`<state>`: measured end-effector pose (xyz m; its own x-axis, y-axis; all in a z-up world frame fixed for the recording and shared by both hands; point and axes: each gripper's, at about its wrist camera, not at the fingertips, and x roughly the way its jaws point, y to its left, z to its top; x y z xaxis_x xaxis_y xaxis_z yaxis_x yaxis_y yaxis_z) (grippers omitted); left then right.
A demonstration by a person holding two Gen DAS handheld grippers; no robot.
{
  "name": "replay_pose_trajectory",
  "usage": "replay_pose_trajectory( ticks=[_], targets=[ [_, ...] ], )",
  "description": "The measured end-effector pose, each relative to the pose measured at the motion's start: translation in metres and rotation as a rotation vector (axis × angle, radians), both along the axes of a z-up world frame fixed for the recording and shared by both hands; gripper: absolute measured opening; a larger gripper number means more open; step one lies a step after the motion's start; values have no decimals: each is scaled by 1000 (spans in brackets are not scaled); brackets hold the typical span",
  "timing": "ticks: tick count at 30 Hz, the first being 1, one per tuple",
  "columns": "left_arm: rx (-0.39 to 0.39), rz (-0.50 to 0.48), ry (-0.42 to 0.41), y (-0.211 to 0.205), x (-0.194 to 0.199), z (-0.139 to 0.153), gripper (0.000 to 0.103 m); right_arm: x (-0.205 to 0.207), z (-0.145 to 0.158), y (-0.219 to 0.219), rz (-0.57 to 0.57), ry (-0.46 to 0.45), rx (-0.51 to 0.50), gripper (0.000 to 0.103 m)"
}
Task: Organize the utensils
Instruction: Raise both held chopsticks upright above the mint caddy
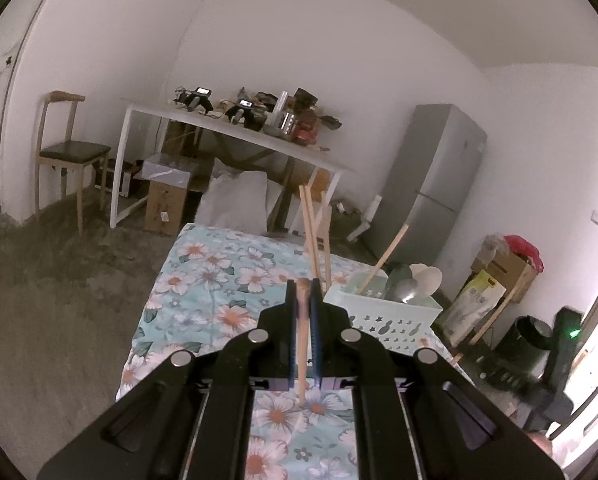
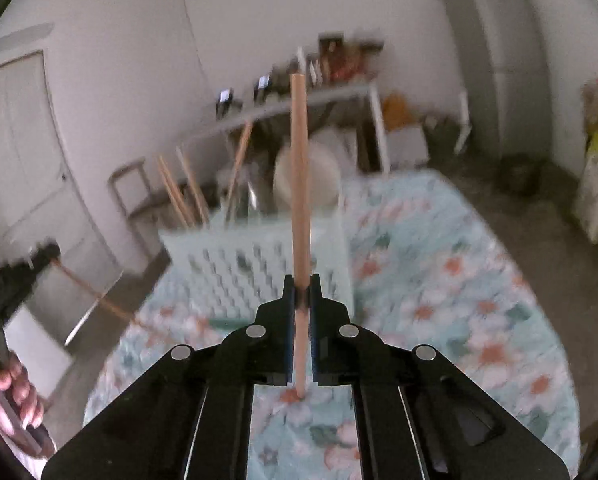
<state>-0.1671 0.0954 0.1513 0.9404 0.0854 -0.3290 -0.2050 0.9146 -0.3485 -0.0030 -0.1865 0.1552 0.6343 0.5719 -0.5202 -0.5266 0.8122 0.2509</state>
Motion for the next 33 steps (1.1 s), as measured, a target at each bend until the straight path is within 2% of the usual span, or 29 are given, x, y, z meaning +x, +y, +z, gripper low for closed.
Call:
replay_pose_trajectory(
  ticks=[4,8,11,14,16,19,22,24,27,29,33],
  targets=[
    [40,1,-1,-6,6,-2,5,4,-4,-12,-26,35,49,5],
    [41,-37,-19,-4,11,15,5,3,5,8,-10,-10,23,5],
    [50,-82,-89,-5,11,50,5,0,28,8,-1,-57,53,5],
    [81,-115,-191,-4,11,93,5,-12,57,3,7,-153,90,5],
    [132,-115,-257,-6,17,120,5,-15,74,0,32,-173,121,5],
    [216,-107,-273,-14,37,139,5,-13,85,-3,59,-163,173,5],
    [247,-128,-216,-21,66,133,5,-12,92,-4,71,-167,208,5],
    [237,-174,-129,-26,93,116,5,-9,98,-4,82,-172,233,5],
    [249,-211,7,-36,133,80,5,-3,105,0,104,-187,251,5],
    [227,-226,66,-37,153,56,6,4,111,7,125,-190,266,5],
    [176,-236,136,-29,175,17,6,18,119,23,139,-211,276,5]
  ],
)
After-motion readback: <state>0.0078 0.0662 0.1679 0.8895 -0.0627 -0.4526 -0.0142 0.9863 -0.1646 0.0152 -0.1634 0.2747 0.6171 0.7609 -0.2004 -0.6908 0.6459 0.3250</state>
